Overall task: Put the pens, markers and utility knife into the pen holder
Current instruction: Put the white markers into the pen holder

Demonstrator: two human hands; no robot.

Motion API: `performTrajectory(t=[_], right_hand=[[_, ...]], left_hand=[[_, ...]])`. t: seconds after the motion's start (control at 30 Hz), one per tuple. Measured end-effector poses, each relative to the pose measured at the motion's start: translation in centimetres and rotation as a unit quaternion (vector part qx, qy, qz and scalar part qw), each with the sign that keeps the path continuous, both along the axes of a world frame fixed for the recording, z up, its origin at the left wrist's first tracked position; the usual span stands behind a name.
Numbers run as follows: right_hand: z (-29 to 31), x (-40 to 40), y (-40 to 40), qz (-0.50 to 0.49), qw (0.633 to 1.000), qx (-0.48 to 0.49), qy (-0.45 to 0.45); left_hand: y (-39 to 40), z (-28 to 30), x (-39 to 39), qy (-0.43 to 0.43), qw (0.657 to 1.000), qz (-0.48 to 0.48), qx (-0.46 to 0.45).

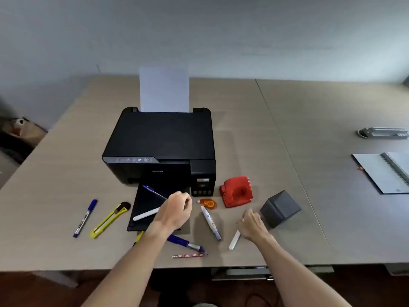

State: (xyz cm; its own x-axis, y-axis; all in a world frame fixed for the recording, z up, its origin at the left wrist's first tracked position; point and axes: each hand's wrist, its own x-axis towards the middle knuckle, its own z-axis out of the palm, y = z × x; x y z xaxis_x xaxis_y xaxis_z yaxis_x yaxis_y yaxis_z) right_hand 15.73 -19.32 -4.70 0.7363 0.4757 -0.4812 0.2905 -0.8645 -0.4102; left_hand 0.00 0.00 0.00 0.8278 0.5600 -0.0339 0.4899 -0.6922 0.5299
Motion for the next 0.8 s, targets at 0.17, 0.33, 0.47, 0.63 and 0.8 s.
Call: performTrajectory(t=[0.17, 0.33, 0.47, 0.63, 0.8], right_hand=[[-1.5, -2.0, -0.9, -0.074, 0.994, -0.052, 0.068], [-2.1, -2.9, -0.8, -0.104, 0.988, -0.074, 0.082], [-2.5, -2.7, -1.0, -0.124, 0.985, -0.073, 0.090], [-3.1, -2.6, -1.4, -0.117, 0.988, -0.066, 0.076], [-3.1, -2.6, -1.9, -0.106, 0.990, -0.057, 0.071]], left_hand=[[-2.6, -3.6, -0.2, 0.069, 0.994, -0.052, 0.063], [-4.0, -5.5, 0.8, 0.144, 0.973, -0.132, 0.120], [-5.1, -6.4, 1.9, 0.162, 0.968, -0.162, 0.107], [-6.6, -7.0, 2.5, 0.163, 0.958, -0.210, 0.105], [-7.7, -7.1, 2.4, 0.213, 0.949, -0.206, 0.108]])
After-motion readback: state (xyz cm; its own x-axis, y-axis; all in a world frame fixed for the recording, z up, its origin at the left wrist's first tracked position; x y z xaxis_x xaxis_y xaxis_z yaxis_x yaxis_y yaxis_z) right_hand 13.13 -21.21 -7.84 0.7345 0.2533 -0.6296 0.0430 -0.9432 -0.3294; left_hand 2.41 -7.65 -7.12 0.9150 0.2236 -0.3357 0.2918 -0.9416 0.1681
